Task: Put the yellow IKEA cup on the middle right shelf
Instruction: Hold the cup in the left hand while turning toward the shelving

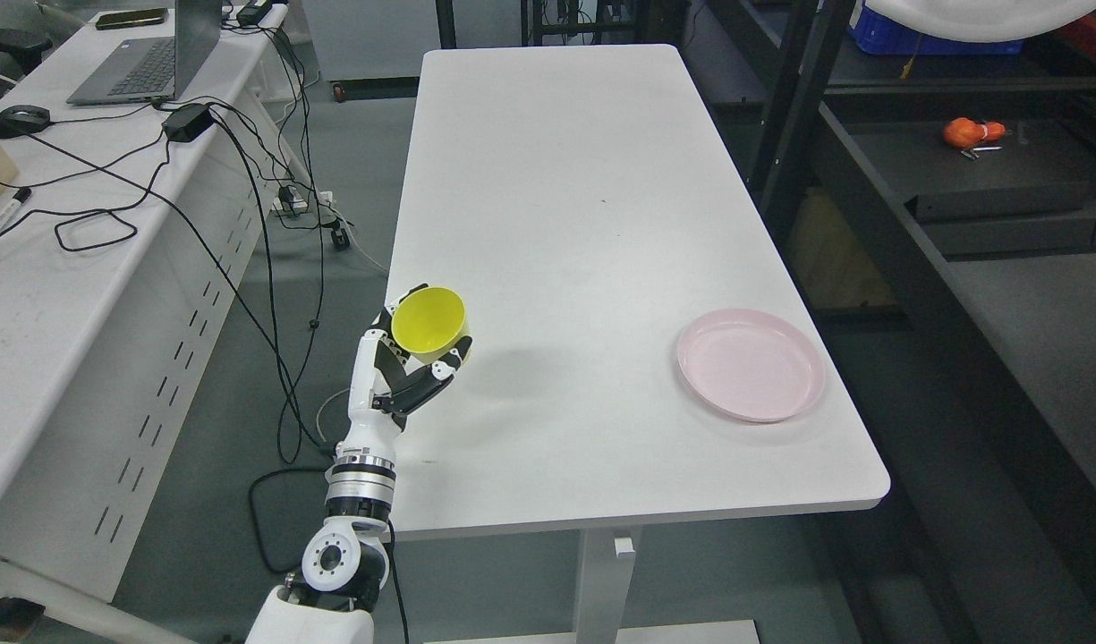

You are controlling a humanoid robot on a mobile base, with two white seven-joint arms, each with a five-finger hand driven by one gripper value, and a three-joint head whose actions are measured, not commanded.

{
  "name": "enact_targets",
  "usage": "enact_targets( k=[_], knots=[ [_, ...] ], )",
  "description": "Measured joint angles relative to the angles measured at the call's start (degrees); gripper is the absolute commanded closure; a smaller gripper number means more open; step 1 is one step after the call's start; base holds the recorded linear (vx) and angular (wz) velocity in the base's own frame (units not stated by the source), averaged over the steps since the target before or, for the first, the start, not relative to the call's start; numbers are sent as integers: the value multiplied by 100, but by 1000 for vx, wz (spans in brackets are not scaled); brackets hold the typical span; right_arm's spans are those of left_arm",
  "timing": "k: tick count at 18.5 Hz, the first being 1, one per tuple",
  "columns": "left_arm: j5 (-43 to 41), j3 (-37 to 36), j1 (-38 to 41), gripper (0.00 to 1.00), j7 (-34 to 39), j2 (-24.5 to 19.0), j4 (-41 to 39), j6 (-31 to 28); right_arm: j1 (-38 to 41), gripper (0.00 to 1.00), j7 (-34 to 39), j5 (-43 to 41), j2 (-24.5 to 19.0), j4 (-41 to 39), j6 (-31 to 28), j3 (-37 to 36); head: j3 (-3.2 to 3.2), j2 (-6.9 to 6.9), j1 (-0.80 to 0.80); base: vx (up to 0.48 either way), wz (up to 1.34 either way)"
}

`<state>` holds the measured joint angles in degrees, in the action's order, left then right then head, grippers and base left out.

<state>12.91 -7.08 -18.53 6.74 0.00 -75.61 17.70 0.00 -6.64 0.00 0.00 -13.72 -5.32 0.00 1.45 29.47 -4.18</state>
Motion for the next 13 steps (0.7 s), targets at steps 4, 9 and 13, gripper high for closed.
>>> enact_targets(
  k=[4,9,13],
  knots=[
    [0,38,172,100,0,0,-283,25,0,1,0,0,0,0,0,0,0,0,0,0,0],
    [1,97,267,100,0,0,-512,40,0,1,0,0,0,0,0,0,0,0,0,0,0],
    [1,138,292,100,0,0,-625,51,0,1,0,0,0,0,0,0,0,0,0,-83,0]
  ],
)
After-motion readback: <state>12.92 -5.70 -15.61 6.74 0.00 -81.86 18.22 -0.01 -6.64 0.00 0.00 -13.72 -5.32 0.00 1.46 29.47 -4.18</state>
